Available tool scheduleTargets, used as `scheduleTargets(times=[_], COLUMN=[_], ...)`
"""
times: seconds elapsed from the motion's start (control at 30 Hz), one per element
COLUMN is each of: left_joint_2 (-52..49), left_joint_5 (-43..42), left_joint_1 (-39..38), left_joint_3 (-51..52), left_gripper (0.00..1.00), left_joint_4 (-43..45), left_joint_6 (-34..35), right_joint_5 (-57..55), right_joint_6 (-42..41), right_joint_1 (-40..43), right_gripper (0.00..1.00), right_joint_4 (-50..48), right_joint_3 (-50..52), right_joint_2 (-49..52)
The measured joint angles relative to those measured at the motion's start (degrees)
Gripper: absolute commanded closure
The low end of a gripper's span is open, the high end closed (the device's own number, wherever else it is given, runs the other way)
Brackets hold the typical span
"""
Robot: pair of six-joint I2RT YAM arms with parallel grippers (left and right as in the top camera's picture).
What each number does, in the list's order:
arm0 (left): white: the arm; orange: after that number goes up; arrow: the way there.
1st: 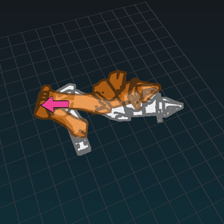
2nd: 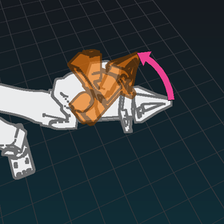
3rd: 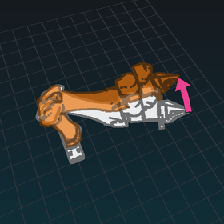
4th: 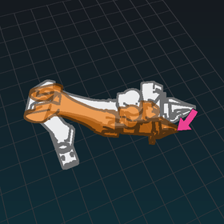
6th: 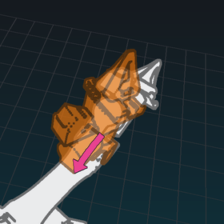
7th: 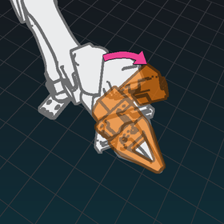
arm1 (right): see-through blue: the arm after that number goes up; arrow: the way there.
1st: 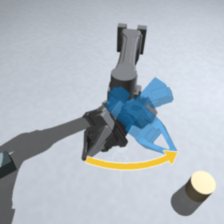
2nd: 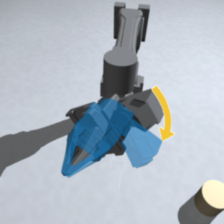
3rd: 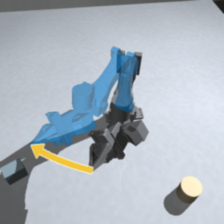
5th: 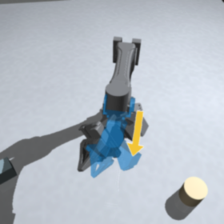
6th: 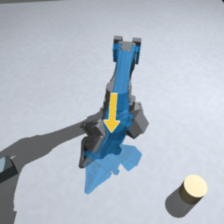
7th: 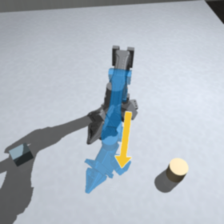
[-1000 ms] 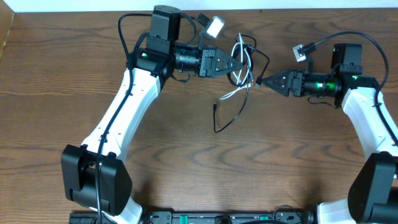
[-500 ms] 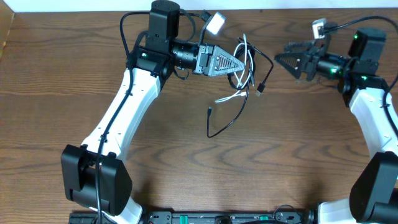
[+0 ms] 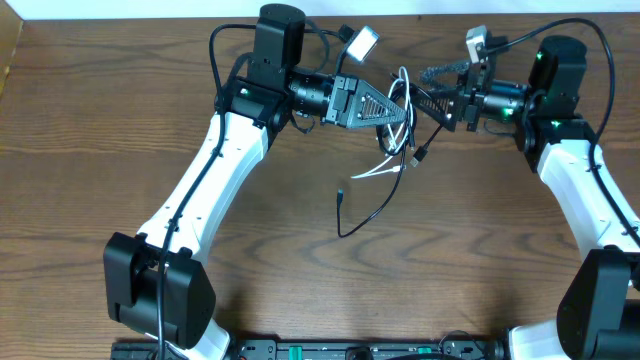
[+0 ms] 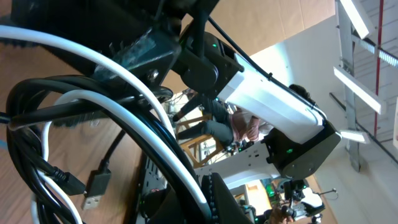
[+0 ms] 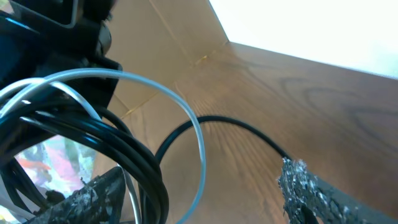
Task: Untangle cables
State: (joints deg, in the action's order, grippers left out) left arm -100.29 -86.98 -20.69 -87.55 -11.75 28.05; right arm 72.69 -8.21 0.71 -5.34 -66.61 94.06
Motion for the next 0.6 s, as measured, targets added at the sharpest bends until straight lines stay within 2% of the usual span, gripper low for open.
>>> scheduleTargets(times=[0.13,0.4,0.6], left_joint_2=[0.0,0.0,0.0], left_joint_5=[0.1,0.1,0.3], left_joint_1=[-0.1,-0.2,-2.2], left_joint_3=[0.0,0.0,0.0], left_gripper=[0.92,0.92,0.92], left_joint_4=[0.0,0.0,0.0], left_joint_6=[0.5,2.4,3.7], right_joint_5=[0.0,-0.8,-6.1], right_joint_6=[-1.4,-2.3,-3.0], right_joint_1=[-0.2,-0.6,-3.8], right_gripper=[0.28,0.28,0.32], right_joint_4=[-1.6,-1.3,-1.3], right_joint_3=[0.0,0.0,0.0], right_joint_2=[0.0,0.0,0.0])
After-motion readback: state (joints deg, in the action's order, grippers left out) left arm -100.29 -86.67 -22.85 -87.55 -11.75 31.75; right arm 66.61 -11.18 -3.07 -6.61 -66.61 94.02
